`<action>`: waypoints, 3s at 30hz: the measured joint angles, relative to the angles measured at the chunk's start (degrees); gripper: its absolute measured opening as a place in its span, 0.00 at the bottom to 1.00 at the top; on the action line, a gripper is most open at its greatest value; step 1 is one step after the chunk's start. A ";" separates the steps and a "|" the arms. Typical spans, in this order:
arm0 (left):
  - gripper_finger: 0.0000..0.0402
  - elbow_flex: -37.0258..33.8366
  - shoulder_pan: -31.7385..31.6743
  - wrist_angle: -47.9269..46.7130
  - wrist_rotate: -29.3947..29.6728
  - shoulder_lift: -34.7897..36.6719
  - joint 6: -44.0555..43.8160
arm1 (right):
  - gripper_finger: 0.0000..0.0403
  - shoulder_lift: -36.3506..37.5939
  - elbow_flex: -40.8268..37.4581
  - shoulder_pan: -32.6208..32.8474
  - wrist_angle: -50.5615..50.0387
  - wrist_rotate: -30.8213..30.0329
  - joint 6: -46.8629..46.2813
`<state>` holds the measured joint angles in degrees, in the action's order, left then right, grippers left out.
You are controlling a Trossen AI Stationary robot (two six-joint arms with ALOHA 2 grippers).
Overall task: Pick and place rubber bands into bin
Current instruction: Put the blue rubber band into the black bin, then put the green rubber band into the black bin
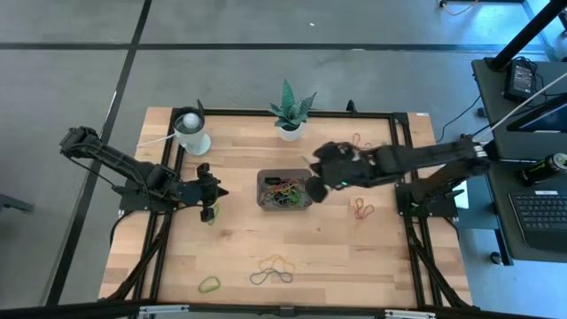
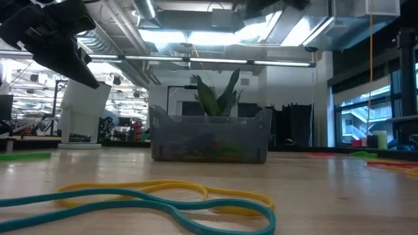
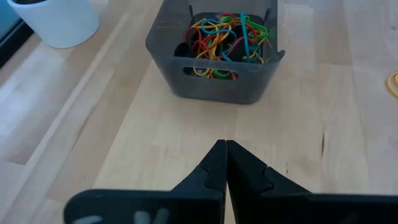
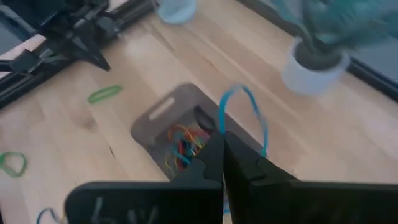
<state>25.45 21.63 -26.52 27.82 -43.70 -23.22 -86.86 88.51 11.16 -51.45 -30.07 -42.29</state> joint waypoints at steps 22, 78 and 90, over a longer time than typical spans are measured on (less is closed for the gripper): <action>0.00 0.00 0.02 -0.02 -0.03 0.00 -0.01 | 0.00 -26.78 0.02 -4.66 8.86 15.21 10.25; 0.00 5.10 0.02 2.33 -3.80 -2.77 0.35 | 0.01 26.81 -44.43 1.04 12.11 14.03 -10.19; 0.00 24.34 0.00 -14.87 -4.11 -20.28 -6.82 | 0.01 33.08 -65.57 6.38 28.33 15.06 -13.02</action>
<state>49.79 21.63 -41.39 23.71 -63.99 -30.04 -53.78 22.93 17.54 -23.12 -15.01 -55.30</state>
